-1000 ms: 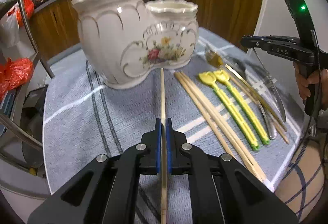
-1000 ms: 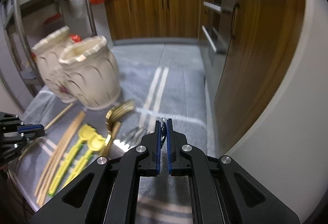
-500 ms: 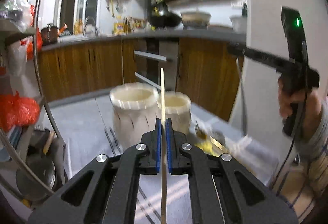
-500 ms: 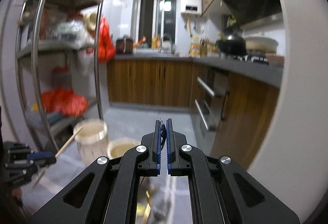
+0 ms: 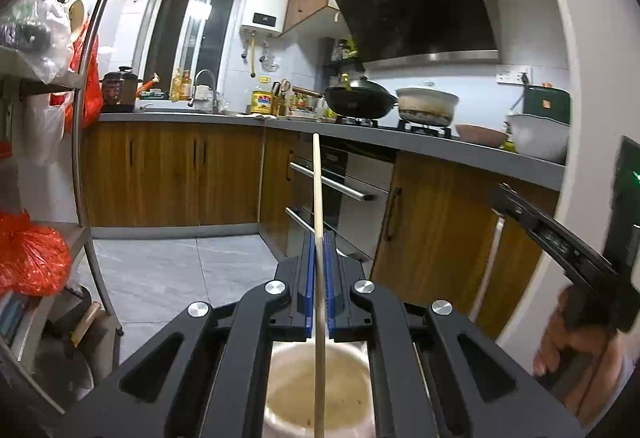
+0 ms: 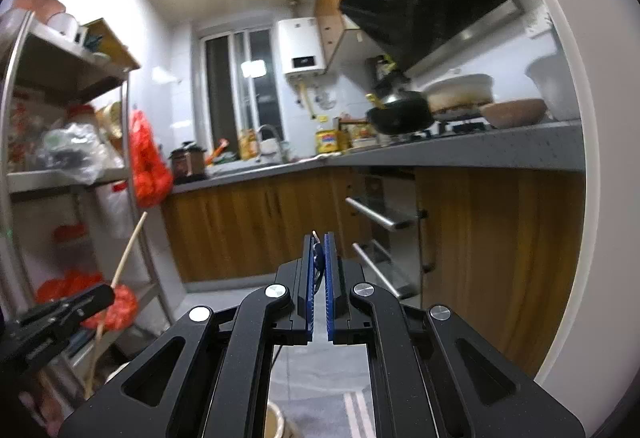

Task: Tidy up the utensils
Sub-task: 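Drop the chopstick in the tall cup with left tool while right tool drops spoon in short cup, then move both tools back down toward the utensils on the cloth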

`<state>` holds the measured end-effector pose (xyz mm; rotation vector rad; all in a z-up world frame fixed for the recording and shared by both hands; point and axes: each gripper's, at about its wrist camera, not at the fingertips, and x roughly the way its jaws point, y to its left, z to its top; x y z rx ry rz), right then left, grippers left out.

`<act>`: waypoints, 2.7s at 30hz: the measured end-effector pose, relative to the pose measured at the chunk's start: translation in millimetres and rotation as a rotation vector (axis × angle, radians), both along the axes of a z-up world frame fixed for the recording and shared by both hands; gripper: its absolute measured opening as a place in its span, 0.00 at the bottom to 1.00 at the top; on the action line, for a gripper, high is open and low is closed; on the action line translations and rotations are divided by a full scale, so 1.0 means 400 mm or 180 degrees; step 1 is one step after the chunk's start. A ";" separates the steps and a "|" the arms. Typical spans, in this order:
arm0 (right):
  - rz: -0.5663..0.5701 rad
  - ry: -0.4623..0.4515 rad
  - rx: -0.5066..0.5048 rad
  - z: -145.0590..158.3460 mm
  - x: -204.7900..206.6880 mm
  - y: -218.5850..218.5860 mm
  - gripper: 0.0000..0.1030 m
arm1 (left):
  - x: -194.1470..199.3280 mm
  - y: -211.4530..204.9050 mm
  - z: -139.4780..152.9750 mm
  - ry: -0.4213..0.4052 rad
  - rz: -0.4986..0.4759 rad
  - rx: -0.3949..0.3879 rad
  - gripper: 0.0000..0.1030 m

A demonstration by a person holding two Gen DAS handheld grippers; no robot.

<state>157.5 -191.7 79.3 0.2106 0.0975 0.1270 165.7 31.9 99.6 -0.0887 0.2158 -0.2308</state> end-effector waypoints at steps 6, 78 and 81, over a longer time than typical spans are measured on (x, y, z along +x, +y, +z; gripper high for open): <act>0.0049 0.0160 -0.0248 -0.051 0.043 0.043 0.05 | 0.058 -0.029 -0.064 0.0041 0.0134 0.0121 0.04; 0.0803 0.2162 -0.0328 -0.337 -0.108 -0.123 0.94 | -0.332 -0.151 -0.305 0.1169 -0.0106 0.0606 0.95; 0.0883 0.2207 -0.0293 -0.344 -0.109 -0.114 0.91 | -0.332 -0.151 -0.312 0.1203 -0.0119 0.0636 0.95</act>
